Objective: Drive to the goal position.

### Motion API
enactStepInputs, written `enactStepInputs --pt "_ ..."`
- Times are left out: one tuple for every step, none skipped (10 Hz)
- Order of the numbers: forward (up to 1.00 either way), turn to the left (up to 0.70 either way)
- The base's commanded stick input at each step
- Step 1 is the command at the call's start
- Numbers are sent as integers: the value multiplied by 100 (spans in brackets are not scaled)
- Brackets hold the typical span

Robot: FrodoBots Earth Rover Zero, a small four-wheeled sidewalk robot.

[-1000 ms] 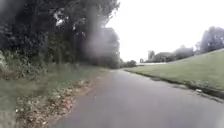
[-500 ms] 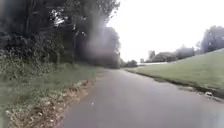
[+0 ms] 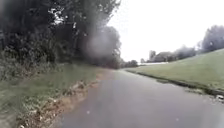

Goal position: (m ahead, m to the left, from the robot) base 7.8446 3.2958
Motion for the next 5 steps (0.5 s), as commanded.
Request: enactStepInputs --pt "70 0" --pt "70 0" --pt "70 0" --pt "70 0" --pt "70 0"
